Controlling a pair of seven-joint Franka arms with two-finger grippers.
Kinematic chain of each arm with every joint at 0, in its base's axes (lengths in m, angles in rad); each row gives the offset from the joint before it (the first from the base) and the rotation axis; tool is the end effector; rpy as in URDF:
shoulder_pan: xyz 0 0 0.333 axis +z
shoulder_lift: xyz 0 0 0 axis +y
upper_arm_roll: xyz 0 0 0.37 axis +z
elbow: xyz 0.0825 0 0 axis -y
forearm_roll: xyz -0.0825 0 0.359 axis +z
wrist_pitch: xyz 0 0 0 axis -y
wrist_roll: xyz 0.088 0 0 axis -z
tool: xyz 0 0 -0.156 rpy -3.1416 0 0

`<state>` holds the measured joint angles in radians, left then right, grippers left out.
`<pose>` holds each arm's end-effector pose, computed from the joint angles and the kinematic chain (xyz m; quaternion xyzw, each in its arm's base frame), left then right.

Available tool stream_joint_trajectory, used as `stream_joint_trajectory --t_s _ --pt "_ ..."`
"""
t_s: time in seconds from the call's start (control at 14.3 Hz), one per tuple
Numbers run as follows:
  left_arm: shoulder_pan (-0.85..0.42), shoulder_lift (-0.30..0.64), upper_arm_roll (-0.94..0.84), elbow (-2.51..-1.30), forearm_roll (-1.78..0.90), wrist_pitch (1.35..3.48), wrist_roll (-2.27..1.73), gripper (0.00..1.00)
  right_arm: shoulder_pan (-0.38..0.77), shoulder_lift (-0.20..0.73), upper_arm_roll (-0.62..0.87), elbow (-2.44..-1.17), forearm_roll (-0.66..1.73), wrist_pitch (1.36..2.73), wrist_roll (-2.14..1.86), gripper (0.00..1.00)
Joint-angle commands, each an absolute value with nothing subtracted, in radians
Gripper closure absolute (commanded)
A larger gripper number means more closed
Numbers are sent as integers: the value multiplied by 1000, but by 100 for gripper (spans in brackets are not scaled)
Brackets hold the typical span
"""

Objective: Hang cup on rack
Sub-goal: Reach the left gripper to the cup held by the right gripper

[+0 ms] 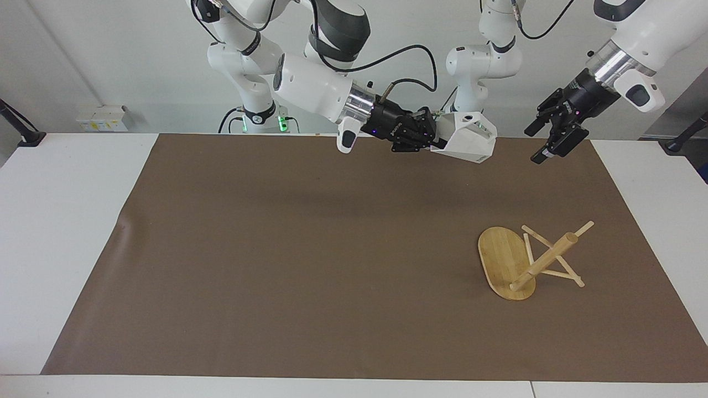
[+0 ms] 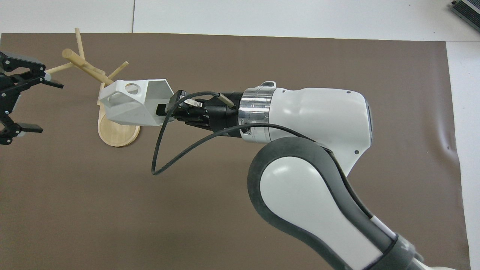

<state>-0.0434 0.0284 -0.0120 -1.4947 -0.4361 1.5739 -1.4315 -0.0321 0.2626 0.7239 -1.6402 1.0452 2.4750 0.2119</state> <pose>0.5383 -0.0956 0.6633 0.7570 0.6161 -0.1282 0.1761 0.5527 0.4121 0.6038 -0.8317 0.1107 -0.0142 0.5439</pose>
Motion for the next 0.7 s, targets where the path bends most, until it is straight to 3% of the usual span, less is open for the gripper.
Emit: stream_joint_trajectory --t_s 0.0,0.63 --pt "-34 80 -21 -1451 -538 1555 -1618 0 -43 259 738 -1649 1074 2490 218 100" --pt "-44 60 -21 -1505 -655 1549 -1790 0 -44 258 738 -1654 1072 2491 222 100"
